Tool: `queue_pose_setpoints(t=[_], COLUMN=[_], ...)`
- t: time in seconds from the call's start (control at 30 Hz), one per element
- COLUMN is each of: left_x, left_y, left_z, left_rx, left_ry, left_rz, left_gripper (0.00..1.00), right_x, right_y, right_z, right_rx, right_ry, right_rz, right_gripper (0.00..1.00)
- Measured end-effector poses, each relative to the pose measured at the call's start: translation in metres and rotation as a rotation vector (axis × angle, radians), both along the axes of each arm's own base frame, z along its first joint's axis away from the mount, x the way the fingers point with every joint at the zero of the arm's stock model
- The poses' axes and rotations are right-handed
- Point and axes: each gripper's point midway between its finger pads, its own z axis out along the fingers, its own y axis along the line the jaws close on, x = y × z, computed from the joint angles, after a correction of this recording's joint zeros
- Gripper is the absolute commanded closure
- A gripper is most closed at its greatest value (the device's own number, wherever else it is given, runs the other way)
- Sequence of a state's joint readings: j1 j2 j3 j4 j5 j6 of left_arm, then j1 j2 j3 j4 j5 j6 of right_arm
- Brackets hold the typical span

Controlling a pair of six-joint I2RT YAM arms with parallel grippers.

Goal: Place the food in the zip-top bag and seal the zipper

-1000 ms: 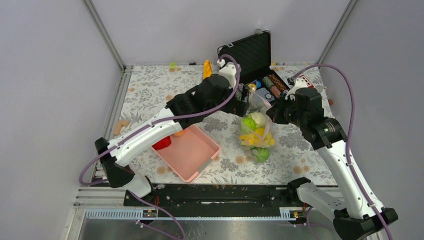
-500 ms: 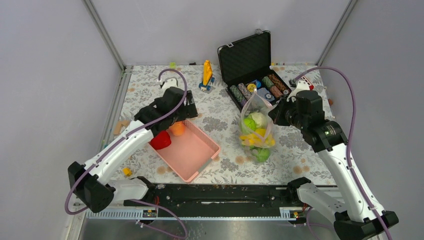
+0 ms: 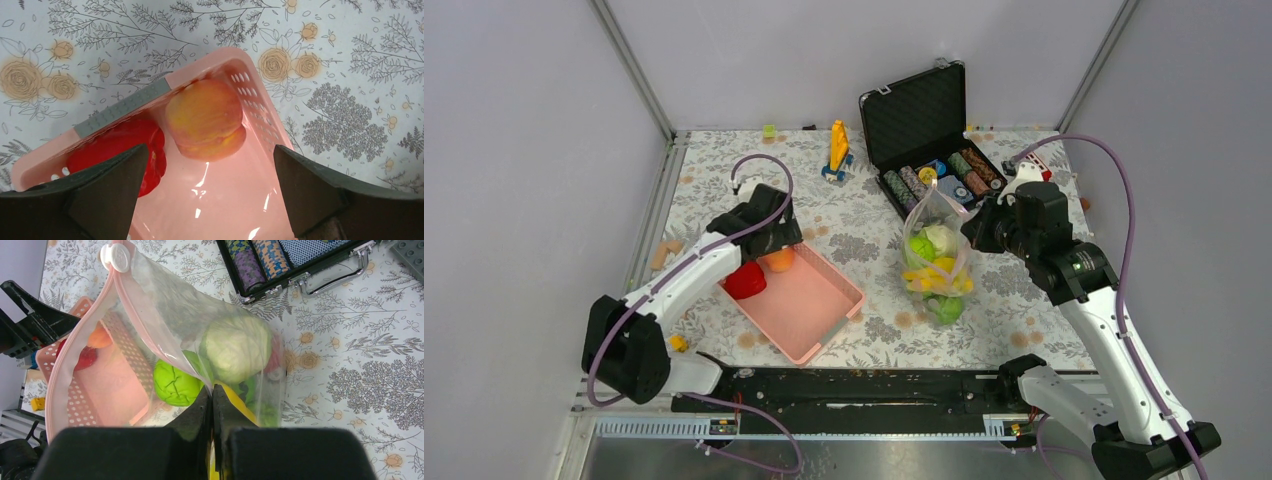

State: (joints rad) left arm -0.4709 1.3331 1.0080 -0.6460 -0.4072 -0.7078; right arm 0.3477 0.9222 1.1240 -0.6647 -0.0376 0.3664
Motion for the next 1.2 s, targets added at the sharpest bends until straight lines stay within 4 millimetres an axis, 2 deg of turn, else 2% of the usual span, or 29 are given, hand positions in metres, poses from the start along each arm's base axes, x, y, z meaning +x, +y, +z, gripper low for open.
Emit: queue_pose_setpoints(t=[0.23, 0.4, 0.83, 1.2], left_x=[0.015, 0.017, 0.017, 0.02], left_y=[-0.003, -0.002, 0.001, 0.001], left_z=[-0.019, -0.038, -0.065, -0.07], left_rx=[-0.033, -0.037, -0.019, -0.036], left_ry=[0.008, 0.05, 0.105, 0.108], left_rz=[0.009, 0.013, 0.029, 0.055], left_gripper=[0.14, 0.21, 0.27, 0.53], right_x=[0.0, 0.002, 0.004, 0.005], right_y=[-0.001, -0.005, -0.007, -0.007], right_z=[-0.001, -0.001, -0.003, -0.005], right_rx=[-0.003, -0.015, -0.026, -0.029], right_ry=[0.0, -0.003, 0.0, 0.009], right_rz=[-0.005, -0.024, -0.038, -0.038], right_gripper=[0.99, 0.99, 0.99, 0.99])
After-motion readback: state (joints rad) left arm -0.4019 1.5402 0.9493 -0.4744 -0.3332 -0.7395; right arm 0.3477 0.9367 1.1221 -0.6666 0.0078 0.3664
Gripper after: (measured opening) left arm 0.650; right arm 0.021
